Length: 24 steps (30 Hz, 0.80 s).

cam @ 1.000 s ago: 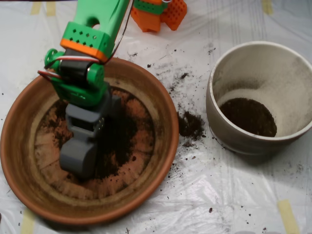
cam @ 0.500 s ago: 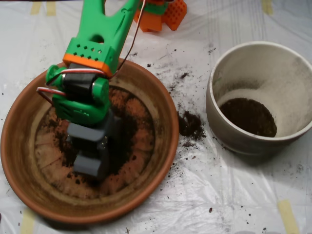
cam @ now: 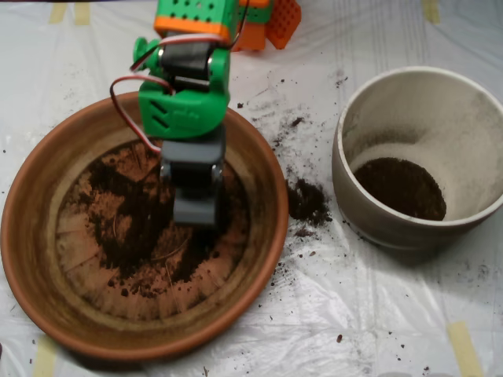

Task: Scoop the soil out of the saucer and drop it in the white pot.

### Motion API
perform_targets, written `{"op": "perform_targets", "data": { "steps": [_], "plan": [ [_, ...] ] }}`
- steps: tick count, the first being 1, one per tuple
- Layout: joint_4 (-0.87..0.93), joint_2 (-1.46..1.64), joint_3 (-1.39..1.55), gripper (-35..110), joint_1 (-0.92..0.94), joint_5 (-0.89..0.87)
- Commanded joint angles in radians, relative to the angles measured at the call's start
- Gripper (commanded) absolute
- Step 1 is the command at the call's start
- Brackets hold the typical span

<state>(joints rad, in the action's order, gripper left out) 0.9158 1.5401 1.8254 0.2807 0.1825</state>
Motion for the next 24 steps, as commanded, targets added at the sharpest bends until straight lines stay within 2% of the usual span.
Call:
{"op": "perform_targets", "data": {
  "steps": [1, 7, 15, 24],
  "plan": [
    [0.032, 0.316, 0.028, -1, -0.057, 0.028],
    [0.112, 0.506, 0.04, -1, -0.163, 0.069],
    [0.115, 0.753, 0.132, -1, -0.279, 0.106],
    [0.227, 0.726, -0.098, -1, -0.456, 0.061]
  ]
}}
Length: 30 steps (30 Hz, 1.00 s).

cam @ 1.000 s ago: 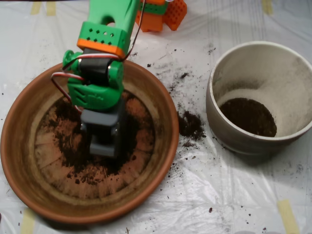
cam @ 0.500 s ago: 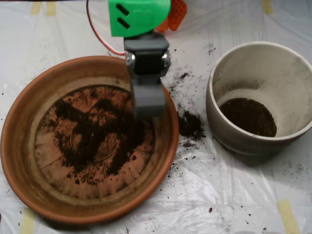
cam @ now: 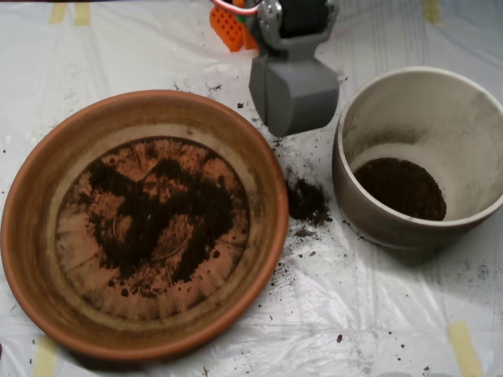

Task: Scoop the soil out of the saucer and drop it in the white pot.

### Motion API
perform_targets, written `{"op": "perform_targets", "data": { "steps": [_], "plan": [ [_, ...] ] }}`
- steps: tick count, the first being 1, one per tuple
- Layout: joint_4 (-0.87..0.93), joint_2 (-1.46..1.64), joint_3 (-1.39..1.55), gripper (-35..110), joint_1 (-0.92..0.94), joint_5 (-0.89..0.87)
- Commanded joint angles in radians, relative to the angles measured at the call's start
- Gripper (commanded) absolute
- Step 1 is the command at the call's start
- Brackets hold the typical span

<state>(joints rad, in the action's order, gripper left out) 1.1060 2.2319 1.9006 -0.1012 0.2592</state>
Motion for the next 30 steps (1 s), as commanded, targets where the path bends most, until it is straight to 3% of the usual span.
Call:
{"op": "perform_targets", "data": {
  "steps": [1, 9, 12, 14, 16, 30],
  "plan": [
    [0.058, 0.008, -0.225, -1, -0.098, -0.025],
    [0.233, -0.302, -0.63, -1, -0.285, -0.009],
    [0.413, -0.52, -0.9, 1, -0.336, -0.005],
    [0.56, -0.692, -1.132, 10, -0.345, -0.015],
    [0.635, -0.79, -1.259, 27, -0.35, -0.008],
    [0.663, -0.778, -1.267, 31, -0.341, -0.044]
  ]
}}
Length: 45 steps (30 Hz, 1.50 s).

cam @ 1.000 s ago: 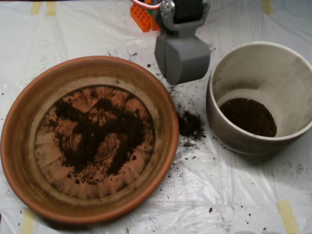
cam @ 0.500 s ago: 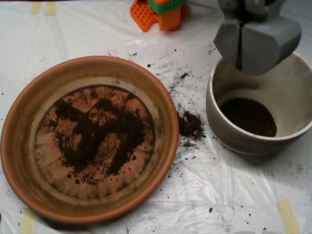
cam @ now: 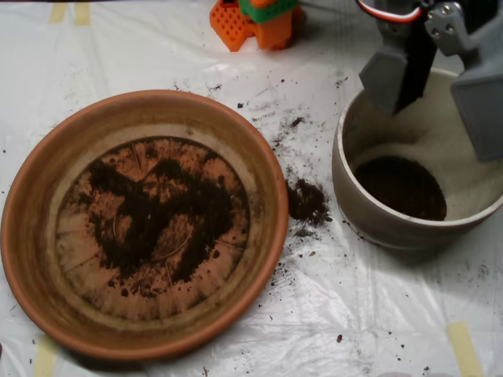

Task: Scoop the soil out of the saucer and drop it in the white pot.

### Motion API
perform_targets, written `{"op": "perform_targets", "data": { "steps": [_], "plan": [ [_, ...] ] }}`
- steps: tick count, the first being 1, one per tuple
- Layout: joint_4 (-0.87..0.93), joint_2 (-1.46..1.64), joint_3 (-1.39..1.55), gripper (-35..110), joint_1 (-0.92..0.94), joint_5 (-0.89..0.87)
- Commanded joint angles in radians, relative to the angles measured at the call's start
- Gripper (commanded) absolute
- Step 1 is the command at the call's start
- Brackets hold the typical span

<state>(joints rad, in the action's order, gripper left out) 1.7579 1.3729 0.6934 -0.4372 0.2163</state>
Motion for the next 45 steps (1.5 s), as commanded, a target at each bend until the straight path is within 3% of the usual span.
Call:
{"op": "perform_targets", "data": {
  "steps": [1, 8, 12, 23, 33, 45],
  "plan": [
    [0.009, 0.098, -0.041, 31, -0.005, 0.006],
    [-0.255, 0.489, 0.477, 31, 0.032, 0.018],
    [-0.37, 0.683, 0.683, 31, 0.204, -0.055],
    [-0.468, 0.914, 1.051, 31, 0.67, -0.195],
    [-0.676, 0.795, 1.44, 37, 0.756, -0.083],
    [-0.764, 0.379, 1.327, 40, 0.784, -0.02]
  ]
}}
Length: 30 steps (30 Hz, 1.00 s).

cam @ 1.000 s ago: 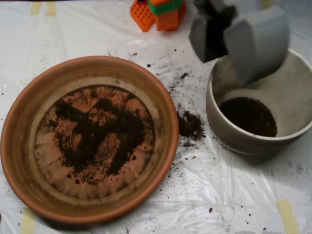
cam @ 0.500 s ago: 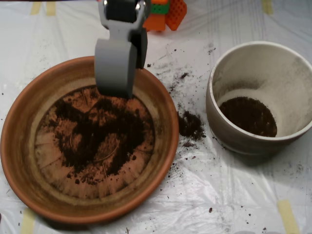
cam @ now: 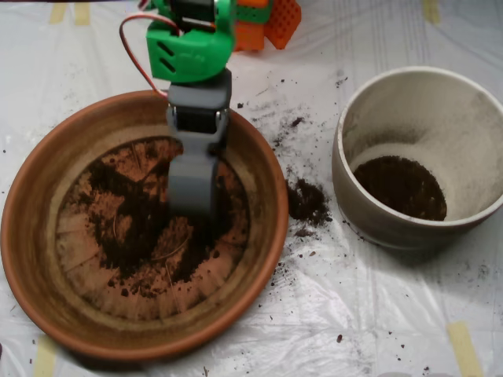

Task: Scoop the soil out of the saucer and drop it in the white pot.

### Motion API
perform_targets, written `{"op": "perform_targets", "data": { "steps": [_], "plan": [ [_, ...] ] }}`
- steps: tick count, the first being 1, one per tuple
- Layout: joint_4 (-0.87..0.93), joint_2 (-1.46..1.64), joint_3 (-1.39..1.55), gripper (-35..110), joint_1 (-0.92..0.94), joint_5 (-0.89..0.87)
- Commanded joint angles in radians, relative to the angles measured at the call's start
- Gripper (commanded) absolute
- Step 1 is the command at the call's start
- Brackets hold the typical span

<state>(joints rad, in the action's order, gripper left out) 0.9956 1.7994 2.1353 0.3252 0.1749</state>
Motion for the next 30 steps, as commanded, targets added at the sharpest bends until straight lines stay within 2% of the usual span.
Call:
{"op": "perform_targets", "data": {
  "steps": [1, 8, 15, 20, 24, 30],
  "plan": [
    [-0.006, -0.078, -0.135, 41, 0.023, 0.031],
    [-0.009, -0.238, -0.261, 43, -0.014, 0.11],
    [0.14, -0.437, -0.477, 44, -0.054, 0.176],
    [0.153, -0.462, -0.483, 41, -0.037, 0.21],
    [0.086, -0.422, -0.413, 32, -0.018, 0.233],
    [-0.051, -0.288, -0.238, 28, -0.021, 0.284]
  ]
}}
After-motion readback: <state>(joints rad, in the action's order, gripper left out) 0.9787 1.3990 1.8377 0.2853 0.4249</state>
